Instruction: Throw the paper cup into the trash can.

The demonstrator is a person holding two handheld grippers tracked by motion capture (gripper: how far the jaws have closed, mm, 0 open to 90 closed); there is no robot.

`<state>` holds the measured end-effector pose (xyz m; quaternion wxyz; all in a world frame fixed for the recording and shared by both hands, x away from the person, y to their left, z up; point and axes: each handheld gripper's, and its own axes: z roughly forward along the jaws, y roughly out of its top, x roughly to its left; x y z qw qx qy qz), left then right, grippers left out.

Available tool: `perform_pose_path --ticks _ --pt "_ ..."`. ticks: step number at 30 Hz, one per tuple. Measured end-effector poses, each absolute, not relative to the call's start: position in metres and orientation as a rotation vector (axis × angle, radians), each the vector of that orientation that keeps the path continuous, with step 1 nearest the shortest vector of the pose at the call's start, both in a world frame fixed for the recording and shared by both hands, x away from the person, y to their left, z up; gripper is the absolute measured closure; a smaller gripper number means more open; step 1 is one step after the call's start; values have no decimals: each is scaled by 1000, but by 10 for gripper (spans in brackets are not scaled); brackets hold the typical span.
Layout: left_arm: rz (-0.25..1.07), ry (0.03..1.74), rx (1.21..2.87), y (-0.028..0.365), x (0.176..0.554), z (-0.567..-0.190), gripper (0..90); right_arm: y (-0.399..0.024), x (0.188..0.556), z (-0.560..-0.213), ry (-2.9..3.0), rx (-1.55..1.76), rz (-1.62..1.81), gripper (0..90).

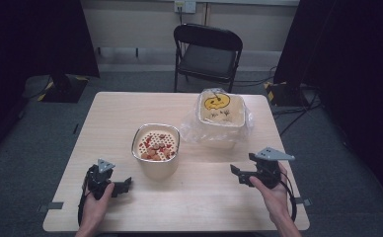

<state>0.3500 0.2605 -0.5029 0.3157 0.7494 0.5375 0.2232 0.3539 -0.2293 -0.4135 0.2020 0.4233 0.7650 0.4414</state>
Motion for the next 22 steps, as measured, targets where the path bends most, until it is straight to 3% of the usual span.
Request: perform_pose_path --ticks 12,22 --pt "586 1411 1980 261 350 -503 0 -245 364 -491 2210 1280 1000 159" --pt "586 1411 1980 261 350 -503 0 -244 365 -500 2194 1296 947 132"
